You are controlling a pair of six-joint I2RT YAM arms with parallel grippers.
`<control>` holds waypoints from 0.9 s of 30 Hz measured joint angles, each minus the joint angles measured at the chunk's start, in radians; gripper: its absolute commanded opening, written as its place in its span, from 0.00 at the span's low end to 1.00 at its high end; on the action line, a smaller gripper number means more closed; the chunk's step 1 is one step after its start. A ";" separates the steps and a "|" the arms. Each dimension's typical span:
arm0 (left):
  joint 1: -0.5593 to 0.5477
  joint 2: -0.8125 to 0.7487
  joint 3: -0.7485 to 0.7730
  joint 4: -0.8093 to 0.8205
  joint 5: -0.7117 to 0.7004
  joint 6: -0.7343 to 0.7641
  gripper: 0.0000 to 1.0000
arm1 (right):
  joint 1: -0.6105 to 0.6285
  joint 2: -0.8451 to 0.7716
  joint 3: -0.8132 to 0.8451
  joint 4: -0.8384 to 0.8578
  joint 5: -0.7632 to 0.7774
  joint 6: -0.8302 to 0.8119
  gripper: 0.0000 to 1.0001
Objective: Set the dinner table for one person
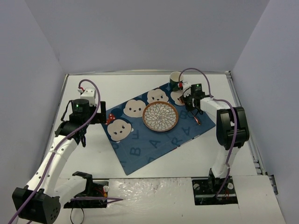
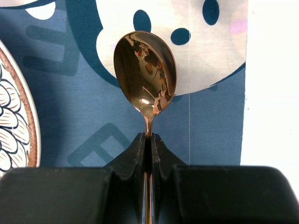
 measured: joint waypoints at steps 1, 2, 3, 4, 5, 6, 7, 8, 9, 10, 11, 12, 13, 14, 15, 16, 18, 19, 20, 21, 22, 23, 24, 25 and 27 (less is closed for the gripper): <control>0.000 0.000 0.000 0.000 0.000 0.000 0.97 | -0.001 0.001 0.000 0.003 -0.003 -0.004 0.01; 0.000 0.001 0.000 0.000 0.000 0.000 0.97 | -0.003 0.002 0.000 0.006 -0.005 -0.008 0.01; 0.000 0.002 0.000 0.000 0.000 0.000 0.97 | -0.005 0.003 0.000 0.008 -0.008 -0.012 0.02; 0.000 0.003 0.000 0.000 0.001 0.001 0.97 | -0.006 0.005 0.000 0.010 -0.011 -0.017 0.02; 0.000 0.005 0.000 0.000 0.001 0.001 0.97 | -0.006 0.008 0.000 0.013 -0.014 -0.022 0.02; 0.000 0.007 0.000 0.000 0.001 0.001 0.97 | -0.007 0.012 0.000 0.015 -0.018 -0.028 0.03; 0.000 0.009 0.000 0.000 0.002 0.001 0.97 | -0.007 0.017 0.000 0.016 -0.022 -0.032 0.04; 0.000 0.012 0.000 0.000 0.004 0.001 0.97 | -0.008 0.023 0.000 0.015 -0.026 -0.035 0.04; 0.000 0.015 0.000 0.000 0.005 0.001 0.97 | -0.008 0.028 0.000 0.015 -0.029 -0.039 0.04; 0.000 0.018 0.000 0.000 0.006 0.001 0.97 | -0.009 0.032 0.000 0.015 -0.033 -0.043 0.04; 0.000 0.020 0.000 0.000 0.006 0.001 0.97 | -0.010 0.035 0.000 0.015 -0.035 -0.045 0.04; 0.000 0.021 0.000 0.000 0.006 0.001 0.97 | -0.012 0.037 0.000 0.015 -0.038 -0.046 0.04; 0.000 0.021 0.000 0.000 0.008 0.001 0.97 | -0.015 0.038 0.000 0.016 -0.041 -0.047 0.04; 0.000 0.022 0.000 0.000 0.010 0.001 0.97 | -0.018 0.039 0.000 0.016 -0.043 -0.047 0.05; 0.000 0.023 0.000 0.000 0.011 0.001 0.97 | -0.021 0.039 0.000 0.018 -0.045 -0.047 0.05; 0.000 0.024 0.000 0.000 0.013 0.001 0.97 | -0.024 0.040 -0.001 0.019 -0.047 -0.047 0.06; 0.000 0.026 0.000 0.000 0.017 0.001 0.97 | -0.030 0.040 -0.005 0.026 -0.050 -0.046 0.10; 0.000 0.027 0.000 0.000 0.017 0.001 0.97 | -0.031 0.040 -0.006 0.029 -0.051 -0.046 0.12; 0.000 0.028 0.000 0.000 0.018 0.001 0.97 | -0.032 0.040 -0.008 0.032 -0.052 -0.045 0.15; 0.000 0.028 0.000 0.000 0.019 0.001 0.97 | -0.032 0.040 -0.008 0.035 -0.051 -0.047 0.18; 0.000 0.028 0.000 0.000 0.020 0.001 0.97 | -0.032 0.040 -0.010 0.039 -0.050 -0.050 0.20; 0.000 0.028 0.000 0.000 0.020 0.001 0.97 | -0.033 0.040 -0.011 0.042 -0.050 -0.052 0.21; 0.000 0.028 0.000 0.000 0.021 0.001 0.97 | -0.033 0.040 -0.011 0.044 -0.050 -0.053 0.22; 0.000 0.028 0.000 0.000 0.021 0.001 0.97 | -0.033 0.040 -0.011 0.046 -0.050 -0.054 0.24; 0.000 0.028 0.000 0.000 0.021 0.001 0.97 | -0.036 0.040 -0.012 0.048 -0.050 -0.057 0.25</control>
